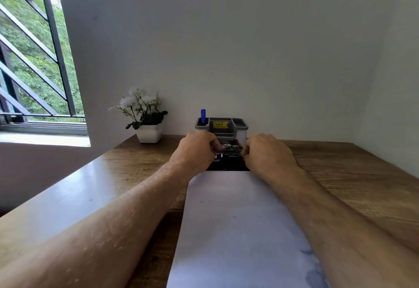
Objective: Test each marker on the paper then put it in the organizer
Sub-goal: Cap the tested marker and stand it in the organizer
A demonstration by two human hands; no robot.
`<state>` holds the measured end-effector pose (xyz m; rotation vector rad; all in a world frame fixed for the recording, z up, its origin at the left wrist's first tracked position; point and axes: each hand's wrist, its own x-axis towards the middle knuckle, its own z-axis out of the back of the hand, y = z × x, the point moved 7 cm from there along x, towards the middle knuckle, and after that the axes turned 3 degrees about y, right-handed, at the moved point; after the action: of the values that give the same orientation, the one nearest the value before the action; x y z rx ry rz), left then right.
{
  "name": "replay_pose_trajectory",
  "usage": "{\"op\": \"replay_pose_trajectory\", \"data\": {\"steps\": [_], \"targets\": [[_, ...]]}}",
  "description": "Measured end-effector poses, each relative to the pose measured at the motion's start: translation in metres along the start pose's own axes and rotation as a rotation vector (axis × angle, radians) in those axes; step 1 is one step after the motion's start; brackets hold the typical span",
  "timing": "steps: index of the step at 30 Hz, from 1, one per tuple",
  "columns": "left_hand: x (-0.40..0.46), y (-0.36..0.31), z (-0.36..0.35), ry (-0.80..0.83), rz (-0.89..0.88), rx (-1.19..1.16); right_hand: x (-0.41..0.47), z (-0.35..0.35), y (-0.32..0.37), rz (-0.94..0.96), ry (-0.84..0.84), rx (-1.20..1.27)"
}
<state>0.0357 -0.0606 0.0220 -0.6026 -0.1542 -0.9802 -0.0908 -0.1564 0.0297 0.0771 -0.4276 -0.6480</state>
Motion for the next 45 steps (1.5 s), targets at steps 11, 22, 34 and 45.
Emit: {"op": "replay_pose_trajectory", "data": {"steps": [11, 22, 34, 45], "targets": [[-0.005, -0.008, -0.001, 0.053, -0.042, 0.096, -0.005, 0.001, 0.002, -0.014, 0.045, 0.06], [-0.002, -0.01, 0.002, -0.021, -0.095, 0.072, -0.005, -0.001, 0.005, 0.052, 0.065, 0.029], [-0.008, -0.019, 0.002, 0.078, -0.145, 0.133, -0.008, -0.002, 0.008, 0.069, 0.097, 0.091], [-0.005, -0.022, -0.007, 0.166, -0.187, 0.226, -0.008, -0.002, 0.005, 0.05, 0.136, 0.029]]}}
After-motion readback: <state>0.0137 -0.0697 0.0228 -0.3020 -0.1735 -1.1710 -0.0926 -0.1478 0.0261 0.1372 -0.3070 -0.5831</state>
